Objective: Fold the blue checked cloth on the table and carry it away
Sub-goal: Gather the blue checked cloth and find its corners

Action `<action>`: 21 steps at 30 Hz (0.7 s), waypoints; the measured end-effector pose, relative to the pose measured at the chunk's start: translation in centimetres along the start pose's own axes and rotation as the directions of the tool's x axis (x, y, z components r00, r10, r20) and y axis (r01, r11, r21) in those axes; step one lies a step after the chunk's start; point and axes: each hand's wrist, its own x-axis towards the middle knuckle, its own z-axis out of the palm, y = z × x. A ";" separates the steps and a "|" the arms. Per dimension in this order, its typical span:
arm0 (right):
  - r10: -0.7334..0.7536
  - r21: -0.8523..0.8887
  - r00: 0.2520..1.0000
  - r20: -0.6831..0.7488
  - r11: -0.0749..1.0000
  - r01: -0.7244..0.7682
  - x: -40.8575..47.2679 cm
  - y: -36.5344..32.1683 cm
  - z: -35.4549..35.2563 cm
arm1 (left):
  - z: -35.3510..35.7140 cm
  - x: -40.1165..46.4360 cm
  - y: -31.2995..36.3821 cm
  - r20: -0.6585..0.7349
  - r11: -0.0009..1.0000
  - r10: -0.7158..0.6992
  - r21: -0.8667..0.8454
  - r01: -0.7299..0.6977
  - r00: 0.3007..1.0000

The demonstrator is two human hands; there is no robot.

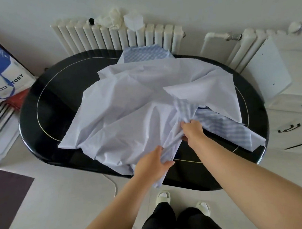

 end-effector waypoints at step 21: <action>-0.187 0.434 0.979 -0.082 0.878 0.204 -4.6 0.8 -22.9 | 1.6 -4.9 14.3 -0.435 0.889 -0.262 -0.457 0.040 0.862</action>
